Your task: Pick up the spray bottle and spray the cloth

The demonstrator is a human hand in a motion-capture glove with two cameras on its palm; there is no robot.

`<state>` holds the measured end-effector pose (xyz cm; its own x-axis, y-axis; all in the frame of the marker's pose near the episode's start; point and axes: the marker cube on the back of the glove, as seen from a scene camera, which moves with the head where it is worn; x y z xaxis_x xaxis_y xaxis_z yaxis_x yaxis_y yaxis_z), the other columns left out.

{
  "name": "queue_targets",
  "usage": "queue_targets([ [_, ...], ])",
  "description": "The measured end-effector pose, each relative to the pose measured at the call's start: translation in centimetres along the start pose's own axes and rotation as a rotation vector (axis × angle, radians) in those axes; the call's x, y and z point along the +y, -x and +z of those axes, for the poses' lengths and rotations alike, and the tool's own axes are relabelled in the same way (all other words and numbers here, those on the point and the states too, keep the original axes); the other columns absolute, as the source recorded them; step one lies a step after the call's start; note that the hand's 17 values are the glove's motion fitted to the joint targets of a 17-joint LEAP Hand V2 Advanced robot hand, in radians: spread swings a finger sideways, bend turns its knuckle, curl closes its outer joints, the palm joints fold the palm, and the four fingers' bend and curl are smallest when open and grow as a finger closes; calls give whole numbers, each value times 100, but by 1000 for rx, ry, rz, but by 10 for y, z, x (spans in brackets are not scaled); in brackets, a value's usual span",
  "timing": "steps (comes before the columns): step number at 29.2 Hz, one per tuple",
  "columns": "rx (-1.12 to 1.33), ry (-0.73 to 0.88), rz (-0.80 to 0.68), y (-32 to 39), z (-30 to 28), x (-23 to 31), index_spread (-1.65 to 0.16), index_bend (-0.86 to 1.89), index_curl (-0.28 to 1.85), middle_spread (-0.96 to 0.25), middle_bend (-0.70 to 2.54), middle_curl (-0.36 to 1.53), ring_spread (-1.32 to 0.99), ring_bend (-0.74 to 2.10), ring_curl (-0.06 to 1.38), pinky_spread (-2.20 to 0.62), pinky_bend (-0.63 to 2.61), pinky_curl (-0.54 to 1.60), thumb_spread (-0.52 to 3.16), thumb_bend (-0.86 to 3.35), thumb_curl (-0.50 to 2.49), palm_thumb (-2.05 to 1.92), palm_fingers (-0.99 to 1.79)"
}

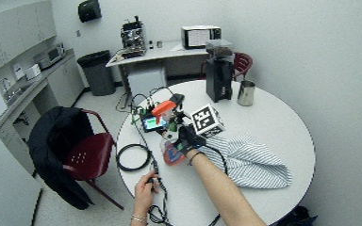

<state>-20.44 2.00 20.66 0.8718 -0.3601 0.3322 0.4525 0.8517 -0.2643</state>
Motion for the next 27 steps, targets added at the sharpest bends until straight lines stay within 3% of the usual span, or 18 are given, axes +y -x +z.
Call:
queue_targets([
  [9, 2, -1, -13, -13, 7, 11, -25, 5, 29, -14, 43, 53, -15, 49, 46, 9, 24, 38, 78, -4, 58, 95, 103],
  [12, -34, 17, 0, -19, 4, 17, -28, -14, 20, -13, 44, 53, -12, 50, 48, 14, 34, 42, 82, -8, 53, 86, 75],
  [14, -61, 14, 3, -16, -2, 22, -30, -13, 18, -12, 44, 53, -11, 50, 49, 18, 39, 44, 84, -9, 50, 78, 60],
  [19, -113, 8, -39, 0, -29, 34, -32, -6, 10, -11, 46, 51, -8, 50, 46, 22, 45, 42, 87, -6, 45, 71, 51],
  [27, 152, 17, -114, 10, -81, 67, -34, 3, 6, -10, 49, 49, -3, 51, 43, 25, 46, 41, 90, -3, 41, 69, 44],
])
